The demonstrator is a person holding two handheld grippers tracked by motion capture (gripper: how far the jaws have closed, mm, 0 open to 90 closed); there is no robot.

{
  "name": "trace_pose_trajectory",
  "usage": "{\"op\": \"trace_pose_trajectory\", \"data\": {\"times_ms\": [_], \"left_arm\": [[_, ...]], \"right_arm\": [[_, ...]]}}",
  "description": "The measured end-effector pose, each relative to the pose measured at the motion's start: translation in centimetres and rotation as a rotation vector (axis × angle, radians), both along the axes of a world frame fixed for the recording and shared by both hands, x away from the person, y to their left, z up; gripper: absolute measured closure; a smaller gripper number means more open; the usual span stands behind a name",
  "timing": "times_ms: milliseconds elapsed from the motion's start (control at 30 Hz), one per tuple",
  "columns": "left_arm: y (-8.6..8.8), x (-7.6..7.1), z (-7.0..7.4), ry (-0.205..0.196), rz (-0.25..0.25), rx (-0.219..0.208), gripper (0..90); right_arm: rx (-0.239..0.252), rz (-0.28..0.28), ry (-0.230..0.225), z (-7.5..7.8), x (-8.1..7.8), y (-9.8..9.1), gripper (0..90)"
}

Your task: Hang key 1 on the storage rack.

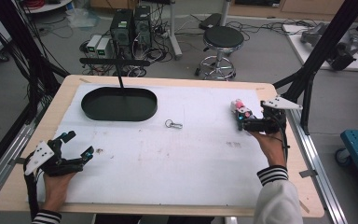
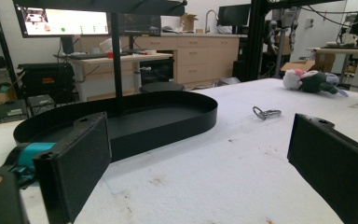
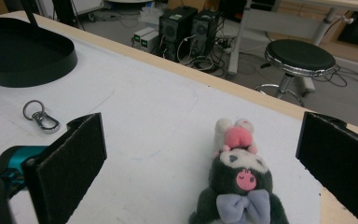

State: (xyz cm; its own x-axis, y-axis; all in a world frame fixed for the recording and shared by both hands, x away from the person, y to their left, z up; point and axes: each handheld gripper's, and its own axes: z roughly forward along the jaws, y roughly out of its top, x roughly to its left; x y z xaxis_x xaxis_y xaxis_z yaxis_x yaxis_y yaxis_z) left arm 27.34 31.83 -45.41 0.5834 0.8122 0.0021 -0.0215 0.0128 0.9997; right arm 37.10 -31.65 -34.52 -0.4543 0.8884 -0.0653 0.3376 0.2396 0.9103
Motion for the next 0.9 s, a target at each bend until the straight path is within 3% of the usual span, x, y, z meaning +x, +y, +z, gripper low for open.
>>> {"op": "trace_pose_trajectory", "data": {"times_ms": [133,400,667,900], "left_arm": [[0.0,0.0,0.0,-0.003,-0.001,0.005,6.5],[-0.1,0.0,0.0,-0.005,0.0,0.007,6.5],[0.0,0.0,0.0,-0.005,-0.001,0.008,6.5],[-0.1,0.0,0.0,-0.006,-0.001,0.01,6.5]], "right_arm": [[-0.045,-0.007,0.054,1.0,1.8,0.2,0.9],[-0.064,-0.036,0.086,1.5,3.5,0.1,0.9],[-0.077,-0.056,0.127,0.5,5.0,-0.4,0.9],[-0.112,-0.067,0.194,-1.2,6.5,-1.0,0.9]]}}
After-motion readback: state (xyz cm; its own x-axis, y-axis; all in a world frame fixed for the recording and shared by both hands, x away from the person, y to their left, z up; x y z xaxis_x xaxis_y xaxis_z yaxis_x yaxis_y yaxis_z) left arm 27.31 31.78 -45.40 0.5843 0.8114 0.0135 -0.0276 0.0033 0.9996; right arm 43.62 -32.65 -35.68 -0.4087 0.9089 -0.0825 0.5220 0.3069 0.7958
